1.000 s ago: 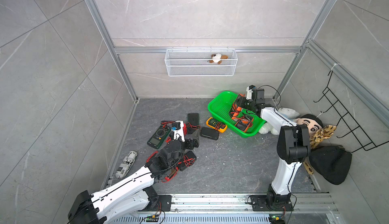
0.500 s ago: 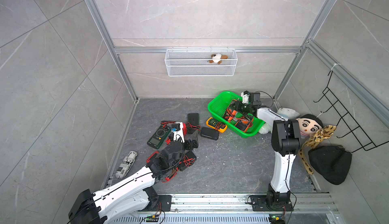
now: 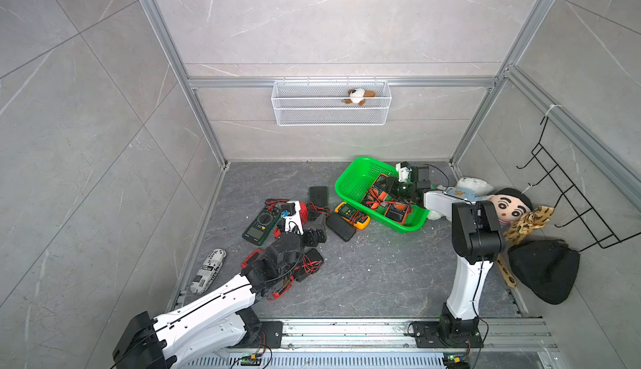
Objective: Put the multimeter into the basket
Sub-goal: Place the multimeter in the basket.
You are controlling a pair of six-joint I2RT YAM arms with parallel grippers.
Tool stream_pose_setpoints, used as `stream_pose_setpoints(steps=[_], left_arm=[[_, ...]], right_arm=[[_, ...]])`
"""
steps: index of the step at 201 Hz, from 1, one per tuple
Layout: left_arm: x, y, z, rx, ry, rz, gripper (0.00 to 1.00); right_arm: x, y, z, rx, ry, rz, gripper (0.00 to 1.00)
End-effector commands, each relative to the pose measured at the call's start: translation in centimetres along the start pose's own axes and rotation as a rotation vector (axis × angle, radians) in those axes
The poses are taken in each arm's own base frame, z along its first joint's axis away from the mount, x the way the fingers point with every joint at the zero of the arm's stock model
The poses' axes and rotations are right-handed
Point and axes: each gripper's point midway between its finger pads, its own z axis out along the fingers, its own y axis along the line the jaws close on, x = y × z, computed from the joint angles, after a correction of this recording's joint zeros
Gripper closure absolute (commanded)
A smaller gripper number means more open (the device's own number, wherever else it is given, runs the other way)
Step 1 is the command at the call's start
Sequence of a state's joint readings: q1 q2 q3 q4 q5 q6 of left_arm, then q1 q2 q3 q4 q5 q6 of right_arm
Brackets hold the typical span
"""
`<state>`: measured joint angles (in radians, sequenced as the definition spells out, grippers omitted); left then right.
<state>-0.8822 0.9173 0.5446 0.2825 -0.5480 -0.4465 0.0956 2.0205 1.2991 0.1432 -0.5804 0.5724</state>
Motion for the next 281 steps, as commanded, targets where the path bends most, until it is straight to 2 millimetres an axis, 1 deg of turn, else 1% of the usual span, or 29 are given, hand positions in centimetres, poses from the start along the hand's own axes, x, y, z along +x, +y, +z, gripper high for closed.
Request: stream_pose_setpoints(steps=[1,18,34,45,59,77,101,126,138,161,180,200,222,242,255,266,272,273,274,276,281], left_arm=[[-1.4,-0.4,-0.1,0.013,-0.05,-0.038,0.02],[-1.4,-0.5,-0.2,0.018,-0.05,-0.042,0.02],[-1.5,-0.5,-0.2,0.021,-0.054,-0.048,0.02],[-1.5,-0.6,-0.2,0.023,-0.053,-0.048,0.02],[-1.6,-0.6,-0.2,0.025,-0.053,-0.051,0.02],[-1.7,-0.7,-0.2,0.025,-0.053,-0.05,0.02],[-1.7,-0.6,-0.3,0.024,-0.055,-0.049,0.02],[-1.8,-0.6,-0.3,0.021,-0.06,-0.049,0.02],[-1.7,-0.5,-0.3,0.021,-0.057,-0.048,0.02],[-1.7,-0.5,-0.3,0.02,-0.058,-0.047,0.02],[-1.7,-0.5,-0.3,0.017,-0.058,-0.044,0.02],[-1.5,-0.3,-0.2,0.008,-0.051,-0.039,0.02],[-1.3,-0.2,-0.1,-0.001,-0.049,-0.038,0.02],[-1.0,-0.1,0.1,-0.011,-0.04,-0.033,0.02],[-0.8,0.2,0.2,-0.024,-0.033,-0.032,0.02],[-0.7,0.3,0.2,-0.032,-0.03,-0.03,0.02],[-0.6,0.3,0.3,-0.035,-0.028,-0.028,0.02],[-0.6,0.4,0.3,-0.036,-0.028,-0.028,0.02],[-0.6,0.3,0.3,-0.036,-0.027,-0.028,0.02],[-0.5,0.4,0.3,-0.037,-0.026,-0.028,0.02],[-0.5,0.4,0.3,-0.039,-0.026,-0.026,0.02]], right_arm=[[-0.9,2.5,-1.2,-0.027,-0.016,-0.069,0.84],[-0.8,1.5,-0.6,0.022,0.008,-0.083,0.73],[-1.1,0.3,-0.2,0.083,0.017,-0.095,0.58],[-1.4,-0.7,0.0,0.137,0.024,-0.101,0.52],[-1.6,-1.6,0.2,0.193,0.034,-0.112,0.42],[-2.1,-2.4,0.1,0.249,0.041,-0.128,0.37],[-2.5,-3.1,0.2,0.302,0.06,-0.146,0.35],[-2.4,-3.9,0.2,0.349,0.08,-0.146,0.39],[-2.2,-4.3,0.1,0.368,0.085,-0.14,0.39],[-1.8,-4.2,0.0,0.389,0.097,-0.143,0.35],[-1.4,-3.2,-0.1,0.416,0.098,-0.169,0.32],[-1.0,-2.1,-0.2,0.434,0.093,-0.158,0.31],[-0.3,-0.6,0.4,0.437,0.088,-0.145,0.29],[0.7,0.1,0.9,0.473,0.101,-0.126,0.29],[1.2,0.2,1.3,0.477,0.098,-0.078,0.26],[1.6,-0.1,1.4,0.479,0.092,-0.031,0.21],[1.8,-0.2,1.5,0.478,0.086,-0.005,0.1],[1.8,-0.2,1.5,0.477,0.085,-0.003,0.05],[1.8,-0.2,1.5,0.477,0.084,0.002,0.03],[1.9,-0.3,1.6,0.478,0.081,0.009,0.01],[2.0,-0.5,1.6,0.477,0.078,0.03,0.0]])
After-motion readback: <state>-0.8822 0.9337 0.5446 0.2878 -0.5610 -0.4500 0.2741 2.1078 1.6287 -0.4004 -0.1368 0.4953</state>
